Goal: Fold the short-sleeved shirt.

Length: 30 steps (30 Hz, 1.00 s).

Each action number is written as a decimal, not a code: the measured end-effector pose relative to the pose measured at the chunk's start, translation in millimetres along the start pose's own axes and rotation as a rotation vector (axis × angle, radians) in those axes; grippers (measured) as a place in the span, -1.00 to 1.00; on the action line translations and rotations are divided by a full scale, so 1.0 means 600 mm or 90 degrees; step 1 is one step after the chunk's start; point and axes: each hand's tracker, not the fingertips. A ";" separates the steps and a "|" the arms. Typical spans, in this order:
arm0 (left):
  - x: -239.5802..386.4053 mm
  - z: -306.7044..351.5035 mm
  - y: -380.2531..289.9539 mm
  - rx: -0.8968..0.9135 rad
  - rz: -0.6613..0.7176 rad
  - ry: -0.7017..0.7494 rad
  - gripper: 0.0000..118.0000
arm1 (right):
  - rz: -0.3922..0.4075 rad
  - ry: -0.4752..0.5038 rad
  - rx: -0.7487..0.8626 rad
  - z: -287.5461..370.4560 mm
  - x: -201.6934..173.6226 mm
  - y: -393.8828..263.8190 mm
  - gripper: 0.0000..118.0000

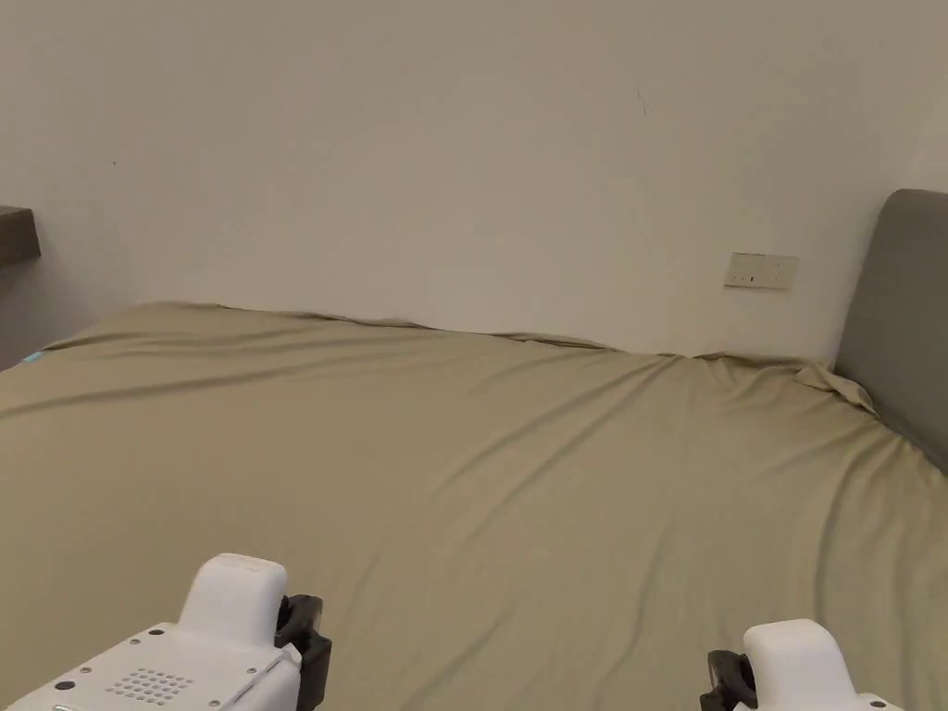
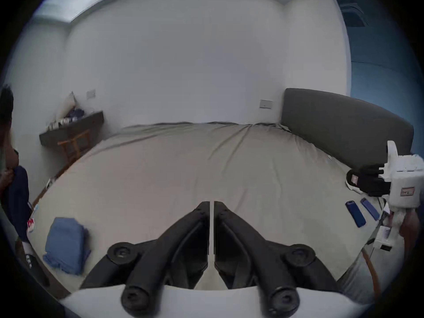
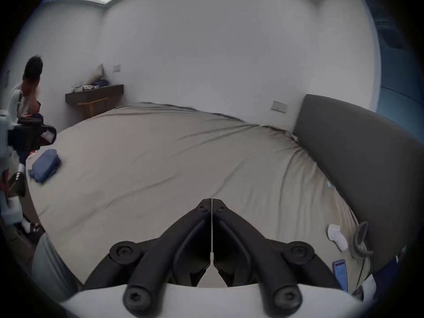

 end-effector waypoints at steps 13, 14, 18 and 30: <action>0.021 0.044 0.077 0.159 0.033 0.128 0.00 | -0.048 -0.091 0.111 0.046 0.030 0.063 1.00; 0.016 0.041 0.079 0.149 0.040 0.124 0.74 | -0.052 -0.089 0.155 0.060 0.032 0.067 1.00; 0.025 0.040 0.061 0.128 0.093 0.082 1.00 | -0.057 -0.077 0.138 0.059 0.032 0.068 1.00; 0.031 0.013 0.073 0.098 0.068 0.141 1.00 | -0.094 -0.120 0.103 0.028 0.050 0.065 1.00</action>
